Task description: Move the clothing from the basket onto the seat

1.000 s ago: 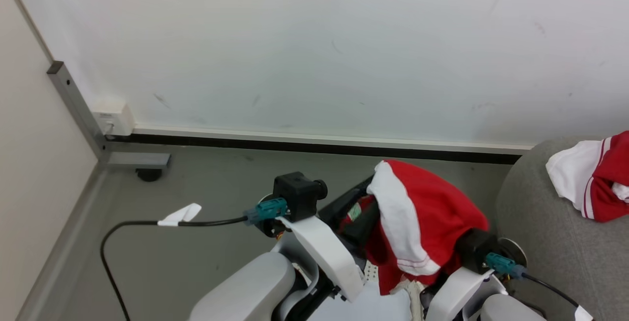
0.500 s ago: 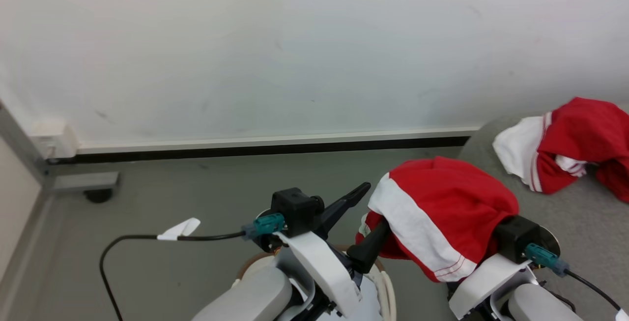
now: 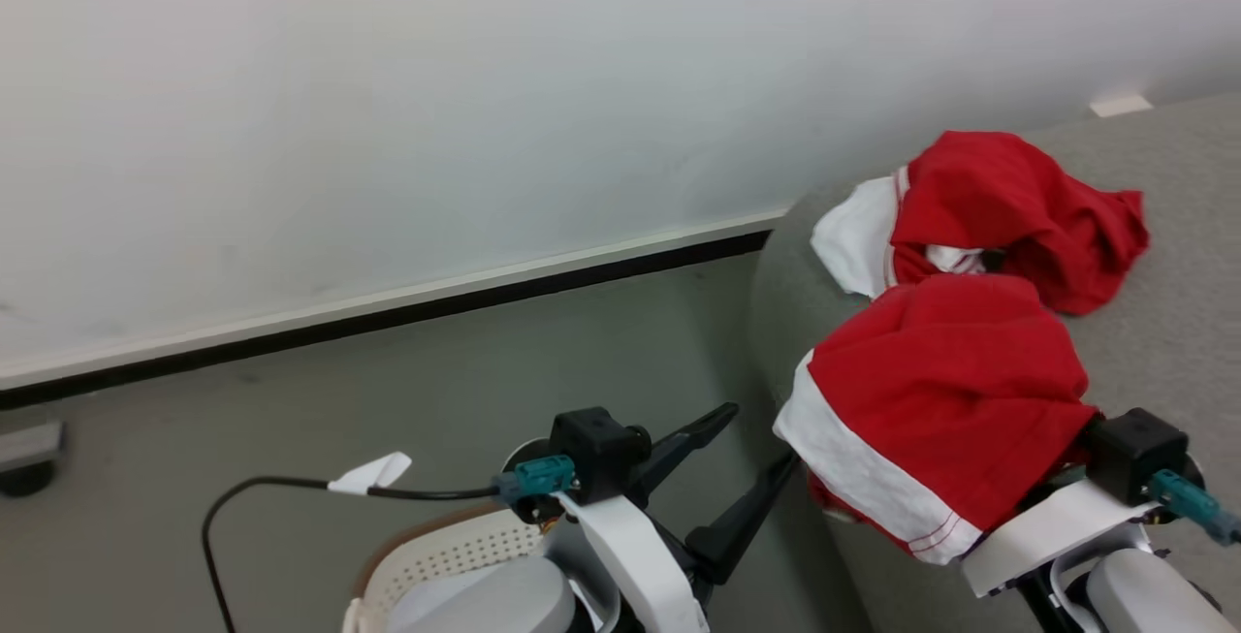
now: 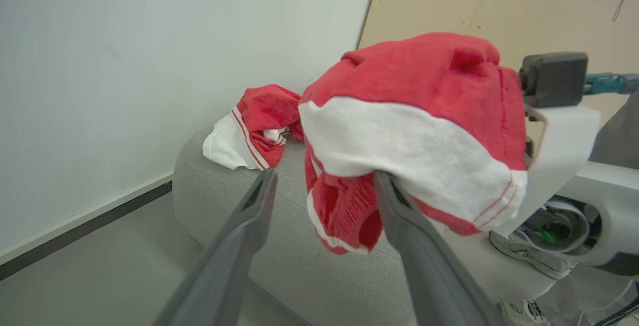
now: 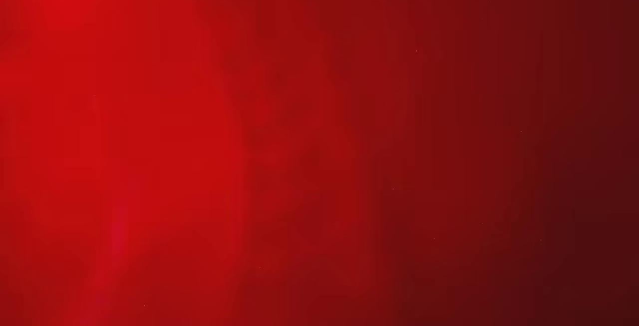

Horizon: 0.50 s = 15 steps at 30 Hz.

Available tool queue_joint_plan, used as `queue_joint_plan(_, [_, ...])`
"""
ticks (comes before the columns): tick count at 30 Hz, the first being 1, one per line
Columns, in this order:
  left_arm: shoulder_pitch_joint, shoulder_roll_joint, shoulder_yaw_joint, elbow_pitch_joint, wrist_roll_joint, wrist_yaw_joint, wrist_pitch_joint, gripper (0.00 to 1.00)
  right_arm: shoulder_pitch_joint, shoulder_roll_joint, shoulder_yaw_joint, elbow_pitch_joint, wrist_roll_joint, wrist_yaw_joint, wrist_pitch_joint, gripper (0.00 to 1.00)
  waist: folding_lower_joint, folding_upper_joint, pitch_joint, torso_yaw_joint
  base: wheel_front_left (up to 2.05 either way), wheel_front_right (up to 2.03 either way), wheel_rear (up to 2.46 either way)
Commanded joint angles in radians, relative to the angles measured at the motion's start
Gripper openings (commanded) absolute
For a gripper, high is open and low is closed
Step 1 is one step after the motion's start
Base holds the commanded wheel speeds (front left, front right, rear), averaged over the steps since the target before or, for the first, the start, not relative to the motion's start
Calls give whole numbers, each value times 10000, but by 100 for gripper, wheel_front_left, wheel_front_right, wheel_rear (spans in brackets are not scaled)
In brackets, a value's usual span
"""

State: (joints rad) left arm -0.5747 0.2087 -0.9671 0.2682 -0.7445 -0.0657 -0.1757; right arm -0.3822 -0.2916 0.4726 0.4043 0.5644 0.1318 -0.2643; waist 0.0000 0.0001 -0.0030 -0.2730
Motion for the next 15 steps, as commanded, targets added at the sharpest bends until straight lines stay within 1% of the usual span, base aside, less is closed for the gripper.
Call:
queue_joint_plan(1, [96, 72, -22, 14, 160, -43, -42, 100, 155, -106, -202, -97, 3, -23, 1, 0, 0, -1, 88, -455, 0, 0, 0])
queue_joint_plan(8, [35, 59, -163, 66, 265, -76, -173, 100, 440, -189, -874, -405, -11, -23, 1, 0, 0, -1, 232, -1251, 0, 0, 0])
queue_joint_plan(15, [-1, 93, -341, 240, 450, -92, -313, 100, 805, -114, -1651, -764, 137, -23, 1, 0, 0, -1, 445, -1838, 0, 0, 0])
